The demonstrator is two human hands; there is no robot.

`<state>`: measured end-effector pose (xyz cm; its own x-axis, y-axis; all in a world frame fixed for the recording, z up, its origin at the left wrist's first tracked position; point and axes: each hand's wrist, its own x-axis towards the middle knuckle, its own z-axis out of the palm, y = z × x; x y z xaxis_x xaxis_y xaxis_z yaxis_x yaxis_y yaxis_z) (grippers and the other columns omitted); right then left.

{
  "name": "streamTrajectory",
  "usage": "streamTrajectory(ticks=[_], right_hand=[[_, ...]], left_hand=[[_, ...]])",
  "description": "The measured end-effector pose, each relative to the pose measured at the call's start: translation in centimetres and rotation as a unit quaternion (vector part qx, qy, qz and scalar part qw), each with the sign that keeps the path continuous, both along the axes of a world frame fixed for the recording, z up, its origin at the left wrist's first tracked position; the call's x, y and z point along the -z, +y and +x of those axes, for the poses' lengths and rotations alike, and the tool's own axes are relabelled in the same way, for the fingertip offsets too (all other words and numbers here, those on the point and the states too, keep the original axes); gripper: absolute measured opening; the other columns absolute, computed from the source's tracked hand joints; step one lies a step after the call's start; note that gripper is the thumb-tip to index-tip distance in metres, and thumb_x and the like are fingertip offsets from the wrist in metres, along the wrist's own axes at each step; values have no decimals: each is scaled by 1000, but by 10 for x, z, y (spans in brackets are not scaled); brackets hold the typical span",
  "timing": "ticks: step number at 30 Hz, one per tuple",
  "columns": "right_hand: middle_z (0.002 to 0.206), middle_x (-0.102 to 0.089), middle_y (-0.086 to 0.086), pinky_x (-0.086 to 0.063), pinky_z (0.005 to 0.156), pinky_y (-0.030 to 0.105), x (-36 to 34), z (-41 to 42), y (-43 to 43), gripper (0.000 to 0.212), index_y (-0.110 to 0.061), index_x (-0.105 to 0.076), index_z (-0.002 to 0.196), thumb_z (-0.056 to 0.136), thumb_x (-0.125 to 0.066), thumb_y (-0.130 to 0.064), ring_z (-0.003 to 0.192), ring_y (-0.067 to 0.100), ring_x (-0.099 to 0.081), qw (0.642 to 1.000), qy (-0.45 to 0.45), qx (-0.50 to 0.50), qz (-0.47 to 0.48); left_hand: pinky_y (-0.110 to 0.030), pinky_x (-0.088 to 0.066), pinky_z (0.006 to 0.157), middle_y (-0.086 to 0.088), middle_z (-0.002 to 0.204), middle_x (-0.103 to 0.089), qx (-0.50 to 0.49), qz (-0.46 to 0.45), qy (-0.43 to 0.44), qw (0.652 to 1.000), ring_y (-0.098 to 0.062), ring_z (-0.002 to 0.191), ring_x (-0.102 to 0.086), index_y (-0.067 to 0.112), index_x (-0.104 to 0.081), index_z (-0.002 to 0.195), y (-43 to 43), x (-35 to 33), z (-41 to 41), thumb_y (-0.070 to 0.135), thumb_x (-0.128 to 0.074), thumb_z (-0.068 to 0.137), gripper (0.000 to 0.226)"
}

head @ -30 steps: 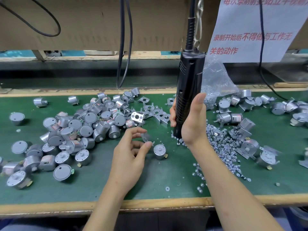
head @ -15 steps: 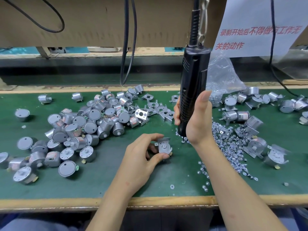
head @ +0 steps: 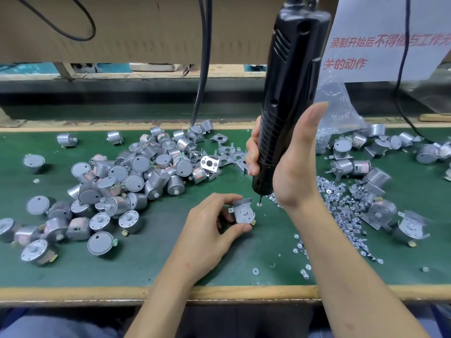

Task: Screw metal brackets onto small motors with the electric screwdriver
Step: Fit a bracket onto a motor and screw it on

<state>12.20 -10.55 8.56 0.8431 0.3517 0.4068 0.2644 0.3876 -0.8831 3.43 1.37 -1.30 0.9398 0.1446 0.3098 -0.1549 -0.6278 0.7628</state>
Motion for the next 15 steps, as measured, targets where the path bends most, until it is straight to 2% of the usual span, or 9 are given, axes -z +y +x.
streamTrajectory(ticks=[15], right_hand=[[56,-49,6,-36,48,36,2,-1,14,80,-19,-55,70,65,-34,-96,44,22,-44,1000,0,-2,1]], left_hand=[[-6,-39,70,18,102,-62,-1,5,-8,1000,-3,85,-60,30,-63,114,-1,-3,-1,32,-82,79,39]])
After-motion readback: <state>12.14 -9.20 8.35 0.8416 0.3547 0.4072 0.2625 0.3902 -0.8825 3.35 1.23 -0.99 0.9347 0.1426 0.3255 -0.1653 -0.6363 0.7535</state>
